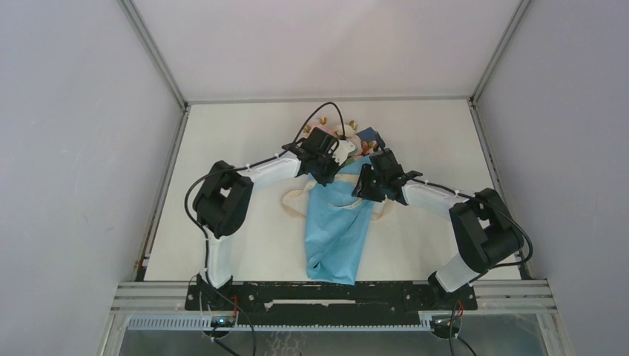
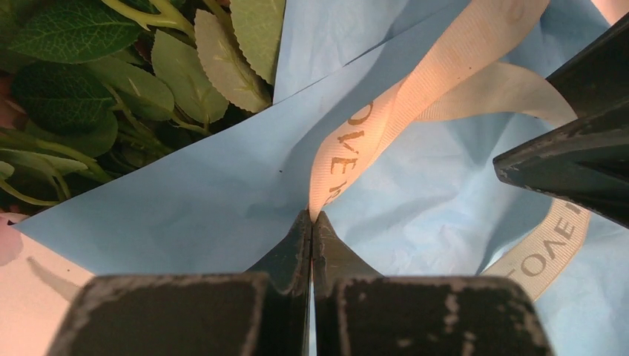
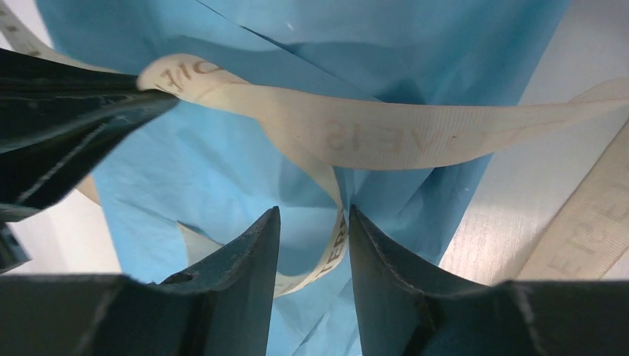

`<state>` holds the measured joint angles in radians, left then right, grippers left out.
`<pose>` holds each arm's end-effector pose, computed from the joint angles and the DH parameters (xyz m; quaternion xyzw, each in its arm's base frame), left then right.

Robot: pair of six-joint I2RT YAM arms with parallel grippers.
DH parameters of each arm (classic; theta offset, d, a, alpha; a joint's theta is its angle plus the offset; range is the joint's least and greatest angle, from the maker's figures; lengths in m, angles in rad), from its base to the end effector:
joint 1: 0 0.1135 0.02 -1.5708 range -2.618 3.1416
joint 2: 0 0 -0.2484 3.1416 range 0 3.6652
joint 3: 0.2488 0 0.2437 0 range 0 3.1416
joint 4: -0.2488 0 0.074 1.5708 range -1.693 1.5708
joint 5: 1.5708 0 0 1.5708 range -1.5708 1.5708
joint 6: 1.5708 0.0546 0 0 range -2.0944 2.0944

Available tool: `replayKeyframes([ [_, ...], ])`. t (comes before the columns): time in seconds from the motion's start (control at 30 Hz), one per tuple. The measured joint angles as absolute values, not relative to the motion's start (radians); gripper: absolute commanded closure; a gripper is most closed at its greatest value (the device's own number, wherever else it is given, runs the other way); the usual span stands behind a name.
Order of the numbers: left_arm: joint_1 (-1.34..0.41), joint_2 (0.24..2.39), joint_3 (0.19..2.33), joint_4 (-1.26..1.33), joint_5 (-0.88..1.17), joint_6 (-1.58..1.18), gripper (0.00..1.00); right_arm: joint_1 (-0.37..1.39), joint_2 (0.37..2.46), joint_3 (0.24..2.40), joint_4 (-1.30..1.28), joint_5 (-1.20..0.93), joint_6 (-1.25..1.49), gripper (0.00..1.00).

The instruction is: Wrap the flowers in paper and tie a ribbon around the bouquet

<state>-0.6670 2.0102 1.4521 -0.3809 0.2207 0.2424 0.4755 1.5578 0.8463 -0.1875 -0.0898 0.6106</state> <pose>0.3328 -0.2772 0.1614 0.4457 0.8337 -0.1674 0.2798 0.2776 0.1484 0.1526 0.0489 0.9420 0.2064 0.2600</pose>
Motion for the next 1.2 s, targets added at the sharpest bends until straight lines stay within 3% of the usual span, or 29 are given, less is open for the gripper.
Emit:
replayKeyframes([
  [0.07,-0.667,2.007,1.452,-0.382,0.221,0.242,0.95,0.48,1.574,0.847,-0.203,-0.084,0.609,0.77],
  [0.13,-0.667,2.0,1.452,-0.384,0.221,0.242,0.79,0.48,1.578,0.848,-0.214,-0.075,0.606,0.97],
  [0.27,-0.667,1.979,1.464,-0.426,0.22,0.234,0.46,0.48,1.6,0.861,-0.227,-0.065,0.6,1.0],
  [0.37,-0.665,1.958,1.486,-0.461,0.214,0.207,0.33,0.48,1.618,0.862,-0.228,-0.061,0.595,1.0],
  [0.57,-0.629,1.822,1.501,-0.48,0.204,0.051,0.29,0.477,1.64,0.862,-0.227,-0.061,0.585,1.0],
  [0.73,-0.477,1.776,1.477,-0.422,0.199,-0.231,0.27,0.478,1.641,0.862,-0.226,-0.061,0.581,1.0],
  [0.87,-0.375,1.846,1.466,-0.411,0.226,-0.421,0.26,0.478,1.644,0.862,-0.226,-0.061,0.581,1.0],
  [1.07,-0.396,2.009,1.468,-0.416,0.279,-0.561,0.27,0.479,1.645,0.862,-0.227,-0.061,0.578,1.0],
  [1.2,-0.407,2.077,1.468,-0.425,0.34,-0.615,0.36,0.479,1.645,0.862,-0.228,-0.06,0.574,1.0],
])
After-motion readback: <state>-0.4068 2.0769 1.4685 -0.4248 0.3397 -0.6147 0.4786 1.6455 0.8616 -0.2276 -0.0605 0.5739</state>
